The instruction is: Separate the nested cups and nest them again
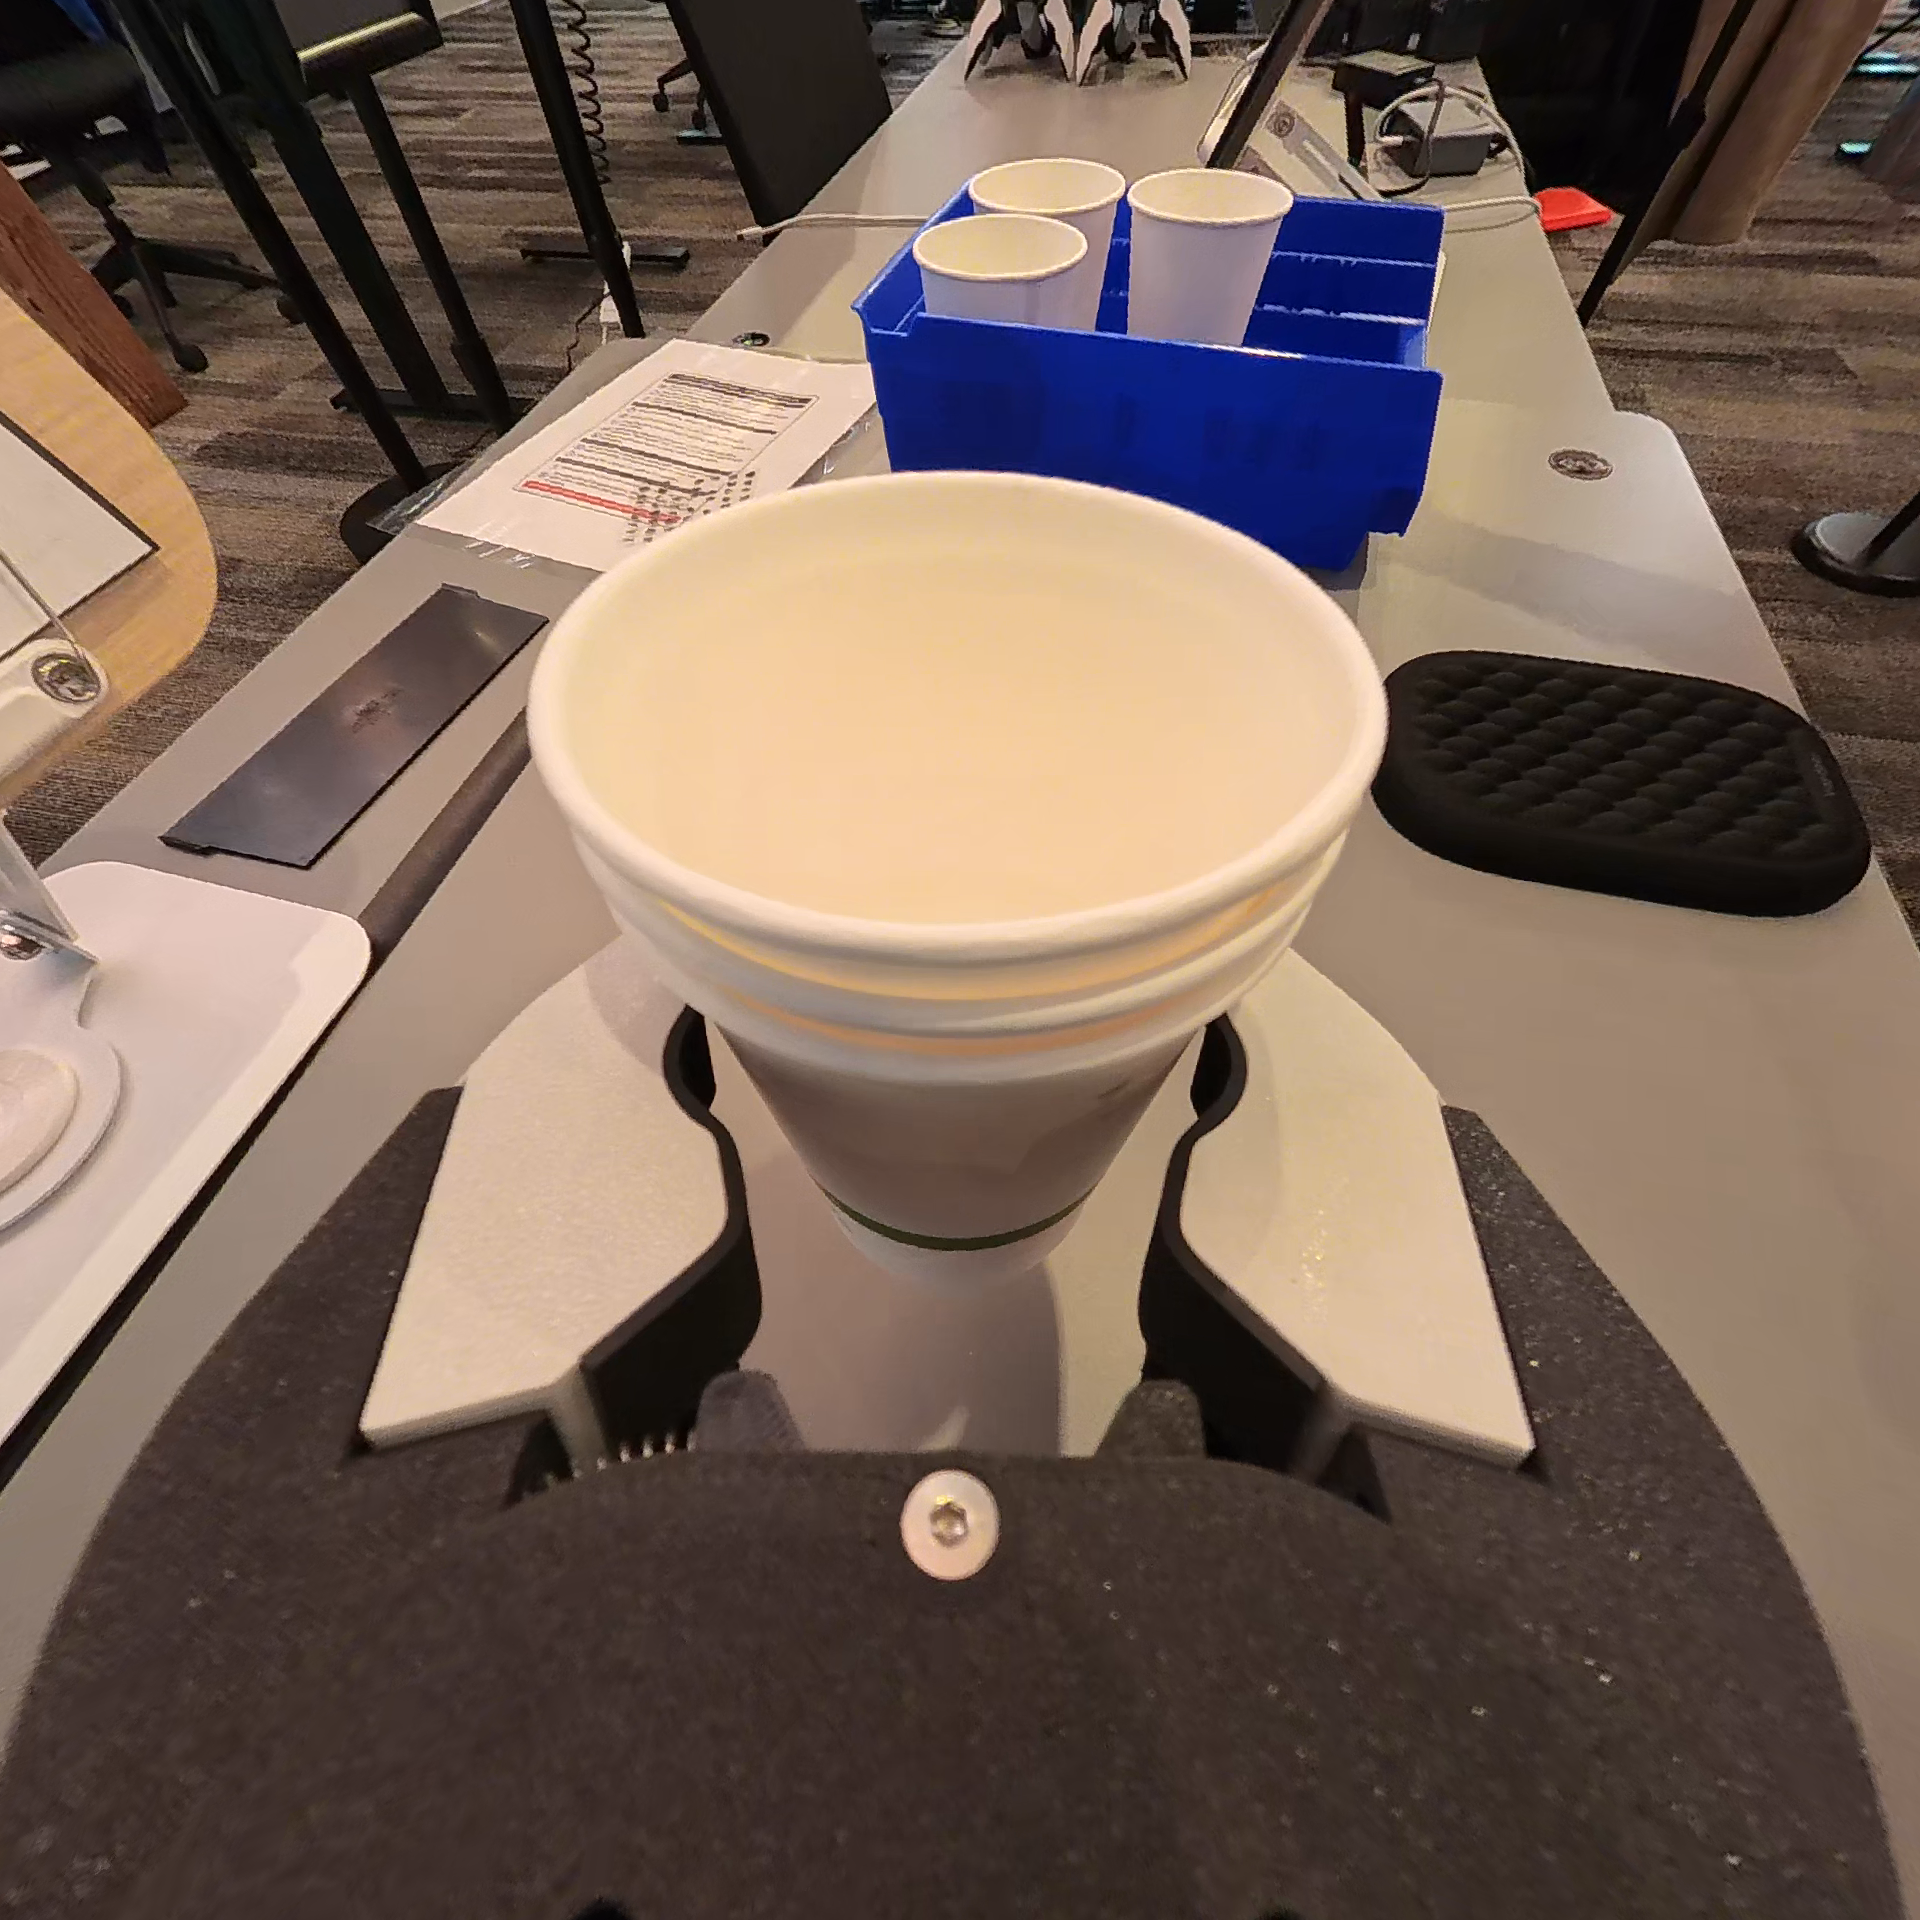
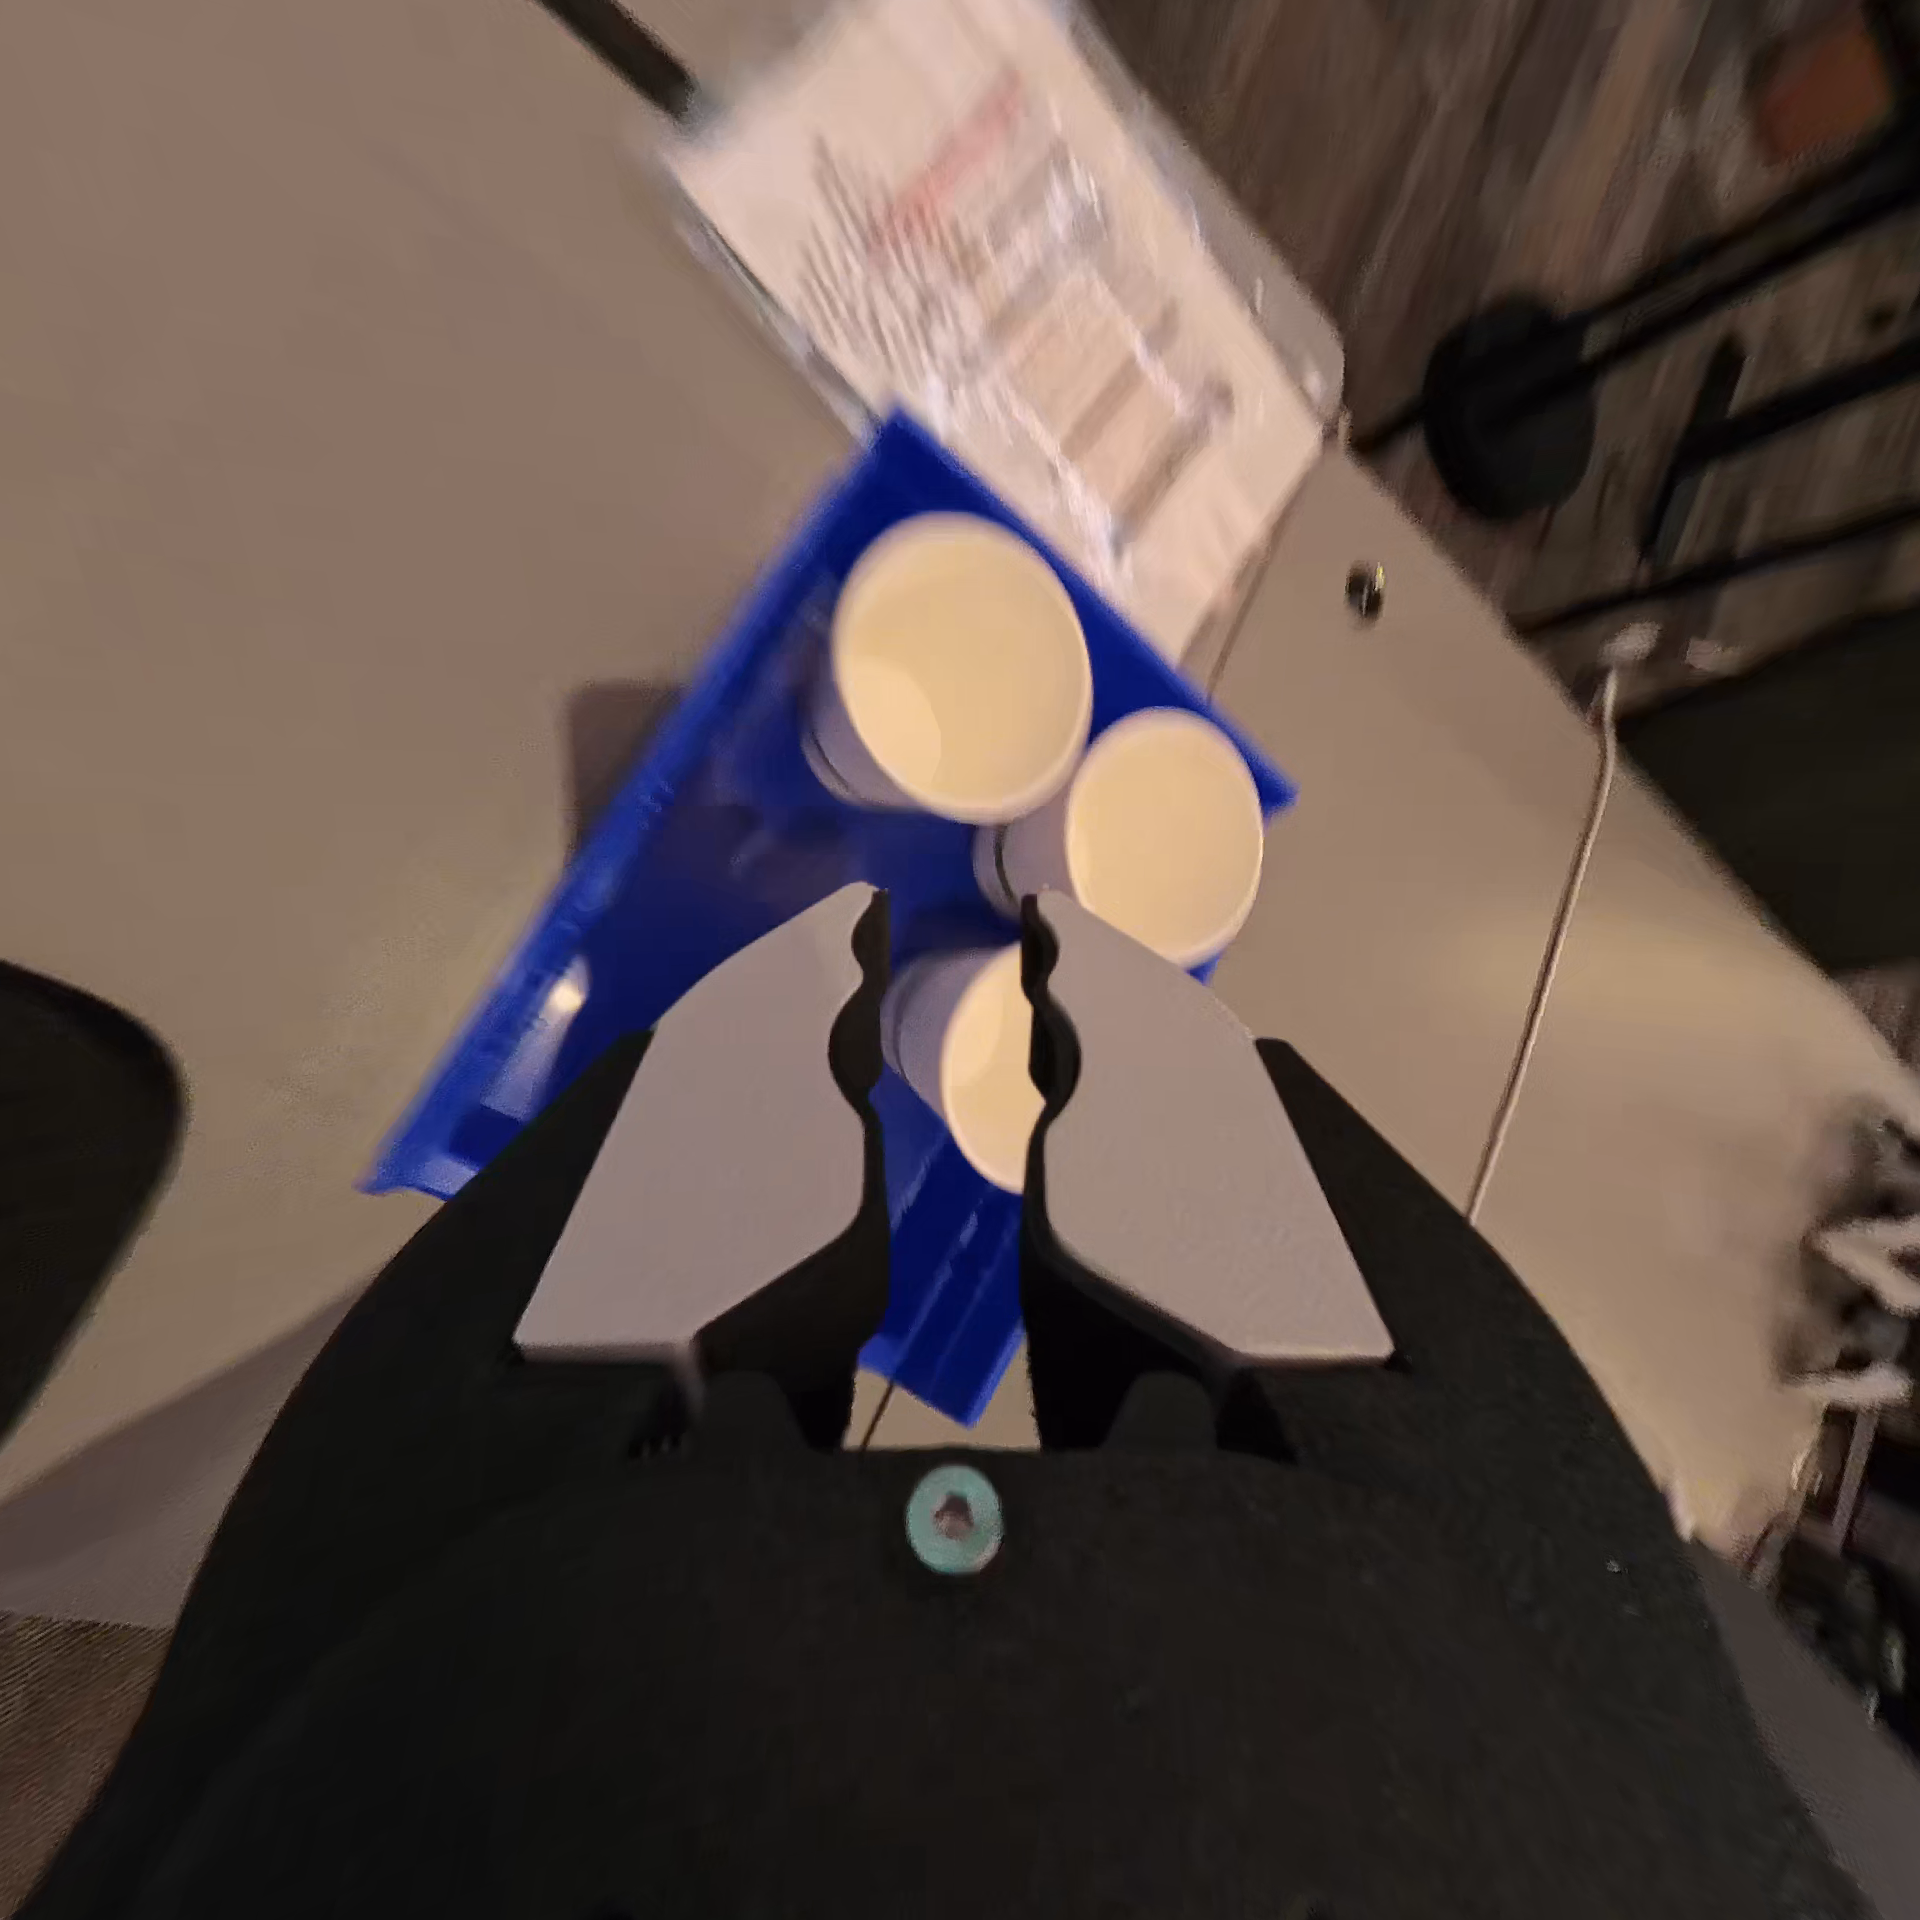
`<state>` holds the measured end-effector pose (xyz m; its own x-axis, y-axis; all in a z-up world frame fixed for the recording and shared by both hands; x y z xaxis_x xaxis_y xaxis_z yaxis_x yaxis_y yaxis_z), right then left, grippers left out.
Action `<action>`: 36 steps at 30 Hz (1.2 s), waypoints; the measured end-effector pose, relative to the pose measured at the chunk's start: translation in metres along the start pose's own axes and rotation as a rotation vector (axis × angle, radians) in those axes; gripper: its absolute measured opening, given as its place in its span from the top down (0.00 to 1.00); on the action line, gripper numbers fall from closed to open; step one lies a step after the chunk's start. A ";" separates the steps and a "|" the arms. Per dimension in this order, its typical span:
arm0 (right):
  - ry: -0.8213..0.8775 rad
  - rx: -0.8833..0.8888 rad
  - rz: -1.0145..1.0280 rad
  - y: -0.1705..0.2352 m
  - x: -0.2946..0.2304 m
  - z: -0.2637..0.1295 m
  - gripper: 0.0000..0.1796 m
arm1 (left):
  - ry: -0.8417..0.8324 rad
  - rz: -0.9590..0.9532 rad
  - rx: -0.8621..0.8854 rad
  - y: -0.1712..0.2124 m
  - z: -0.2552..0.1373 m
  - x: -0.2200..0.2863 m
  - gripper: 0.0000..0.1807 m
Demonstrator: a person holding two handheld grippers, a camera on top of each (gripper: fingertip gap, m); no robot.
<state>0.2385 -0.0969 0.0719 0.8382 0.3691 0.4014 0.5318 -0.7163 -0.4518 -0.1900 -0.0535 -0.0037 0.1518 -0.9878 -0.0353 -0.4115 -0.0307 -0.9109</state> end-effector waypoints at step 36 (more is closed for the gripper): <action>-0.676 0.199 -0.942 -0.206 -0.371 -0.042 0.98 | 0.011 0.039 -0.011 -0.002 0.006 0.014 0.50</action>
<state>-0.1869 -0.1111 0.0502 -0.0339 0.9855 0.1664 0.9350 0.0901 -0.3429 -0.1817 -0.0668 -0.0045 0.1259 -0.9899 -0.0658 -0.4272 0.0058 -0.9042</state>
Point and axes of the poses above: each gripper's, where its closed fingertips meet, z out along the fingers, y out of its underside, x = y × z across the jaws, the point moved 1 cm from there along -z, back along the fingers
